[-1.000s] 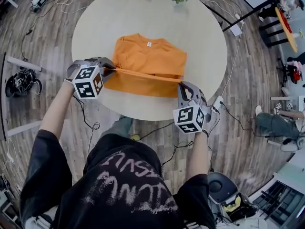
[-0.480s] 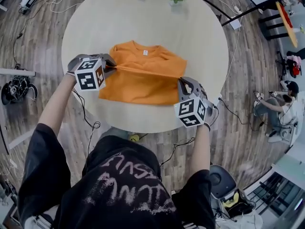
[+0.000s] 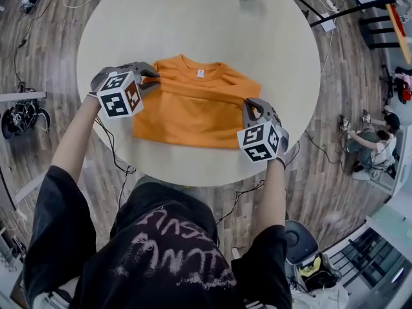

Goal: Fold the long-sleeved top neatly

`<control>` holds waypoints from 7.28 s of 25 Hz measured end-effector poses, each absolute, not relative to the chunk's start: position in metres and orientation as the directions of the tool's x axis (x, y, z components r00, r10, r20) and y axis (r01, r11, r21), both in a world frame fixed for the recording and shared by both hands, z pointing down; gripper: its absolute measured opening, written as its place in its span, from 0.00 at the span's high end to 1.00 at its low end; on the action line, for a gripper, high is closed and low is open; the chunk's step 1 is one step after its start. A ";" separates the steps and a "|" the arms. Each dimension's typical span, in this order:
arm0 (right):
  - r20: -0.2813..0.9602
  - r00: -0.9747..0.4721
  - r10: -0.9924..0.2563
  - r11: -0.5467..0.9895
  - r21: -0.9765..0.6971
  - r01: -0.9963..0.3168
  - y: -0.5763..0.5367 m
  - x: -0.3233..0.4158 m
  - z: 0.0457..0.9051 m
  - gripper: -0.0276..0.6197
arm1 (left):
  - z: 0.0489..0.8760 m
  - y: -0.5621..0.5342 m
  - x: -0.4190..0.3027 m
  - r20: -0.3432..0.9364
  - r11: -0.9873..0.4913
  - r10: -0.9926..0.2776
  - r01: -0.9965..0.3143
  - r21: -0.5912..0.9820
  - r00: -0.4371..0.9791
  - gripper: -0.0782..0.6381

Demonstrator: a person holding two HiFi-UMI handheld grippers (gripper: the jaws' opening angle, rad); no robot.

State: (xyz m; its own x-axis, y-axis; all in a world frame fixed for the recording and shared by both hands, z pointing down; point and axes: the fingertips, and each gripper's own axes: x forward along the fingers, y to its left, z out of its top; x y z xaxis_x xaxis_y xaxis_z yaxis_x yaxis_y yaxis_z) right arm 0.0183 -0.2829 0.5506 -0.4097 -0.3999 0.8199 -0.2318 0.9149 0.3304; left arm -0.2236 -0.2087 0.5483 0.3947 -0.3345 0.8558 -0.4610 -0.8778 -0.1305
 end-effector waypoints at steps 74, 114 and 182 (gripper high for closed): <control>0.644 -0.667 -0.374 0.425 -0.520 -0.741 -0.160 0.129 0.606 0.65 | 0.538 -0.267 0.033 0.975 -0.951 -0.119 0.261 -0.166 0.187 0.87; 0.750 -0.582 -0.313 0.404 -0.449 -0.797 -0.164 0.123 0.634 0.91 | 0.625 -0.264 0.100 0.976 -0.763 0.172 0.608 0.218 -0.133 0.75; 0.712 -0.003 -0.702 0.237 0.231 -0.944 -0.099 0.186 0.478 0.91 | 0.464 -0.201 0.146 0.867 -0.619 -0.158 0.637 -0.460 0.473 0.77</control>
State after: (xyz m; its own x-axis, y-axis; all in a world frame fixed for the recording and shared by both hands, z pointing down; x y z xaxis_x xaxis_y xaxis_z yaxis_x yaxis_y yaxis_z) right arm 0.1861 -0.0988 0.4779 -0.0027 -0.7024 0.7118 -0.9437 0.2373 0.2306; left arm 0.1464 -0.2011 0.4640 0.4734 -0.1575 0.8667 0.6368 -0.6185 -0.4603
